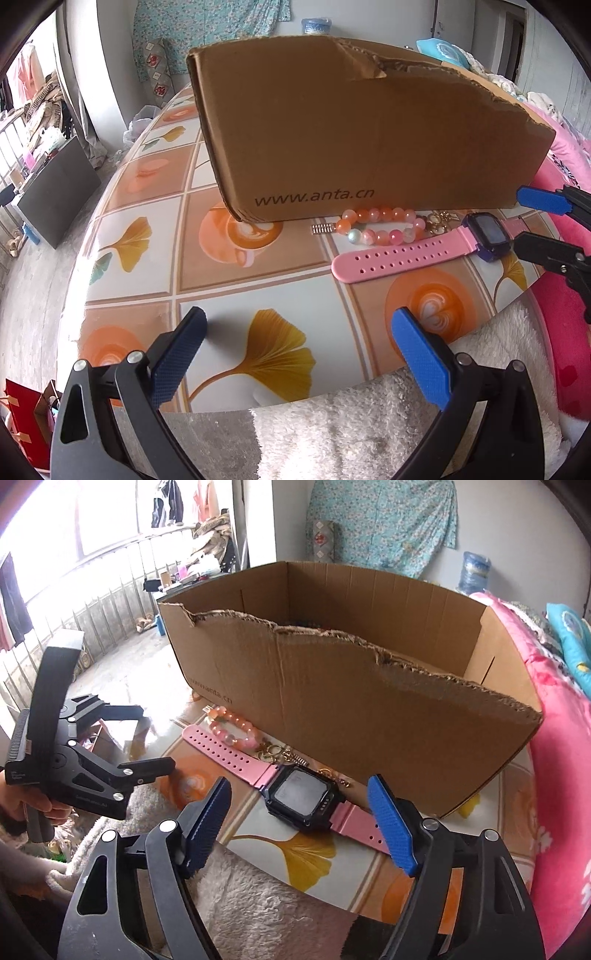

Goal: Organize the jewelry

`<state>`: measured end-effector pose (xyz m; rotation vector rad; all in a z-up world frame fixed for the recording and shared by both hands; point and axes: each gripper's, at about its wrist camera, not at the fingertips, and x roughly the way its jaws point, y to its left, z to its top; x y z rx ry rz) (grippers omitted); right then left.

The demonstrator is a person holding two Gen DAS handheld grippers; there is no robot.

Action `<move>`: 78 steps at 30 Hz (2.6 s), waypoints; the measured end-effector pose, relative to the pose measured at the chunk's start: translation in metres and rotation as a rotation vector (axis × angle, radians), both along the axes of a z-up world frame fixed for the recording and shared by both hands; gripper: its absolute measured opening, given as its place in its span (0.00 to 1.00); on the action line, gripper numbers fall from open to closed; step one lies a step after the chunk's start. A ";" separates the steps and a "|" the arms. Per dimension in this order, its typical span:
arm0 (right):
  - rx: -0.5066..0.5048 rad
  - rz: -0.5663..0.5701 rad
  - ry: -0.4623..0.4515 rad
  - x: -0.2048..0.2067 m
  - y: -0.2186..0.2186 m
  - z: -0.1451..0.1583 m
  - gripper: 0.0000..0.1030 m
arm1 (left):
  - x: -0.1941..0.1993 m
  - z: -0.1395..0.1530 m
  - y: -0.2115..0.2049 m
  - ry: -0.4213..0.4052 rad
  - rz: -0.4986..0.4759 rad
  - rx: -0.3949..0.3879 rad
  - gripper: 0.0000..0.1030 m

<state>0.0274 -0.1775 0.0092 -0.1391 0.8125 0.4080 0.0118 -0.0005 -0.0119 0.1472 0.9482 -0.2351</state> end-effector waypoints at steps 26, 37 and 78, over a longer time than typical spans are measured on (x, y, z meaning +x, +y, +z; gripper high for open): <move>0.114 0.103 0.115 -0.023 -0.022 0.014 0.64 | -0.005 0.022 -0.004 -0.082 -0.037 -0.069 0.96; 0.155 0.003 0.215 0.024 -0.049 0.004 0.27 | -0.004 0.022 -0.052 -0.150 -0.148 -0.013 0.96; -0.125 0.051 0.215 0.042 -0.001 0.005 0.10 | 0.005 -0.001 -0.058 -0.124 -0.174 -0.007 0.96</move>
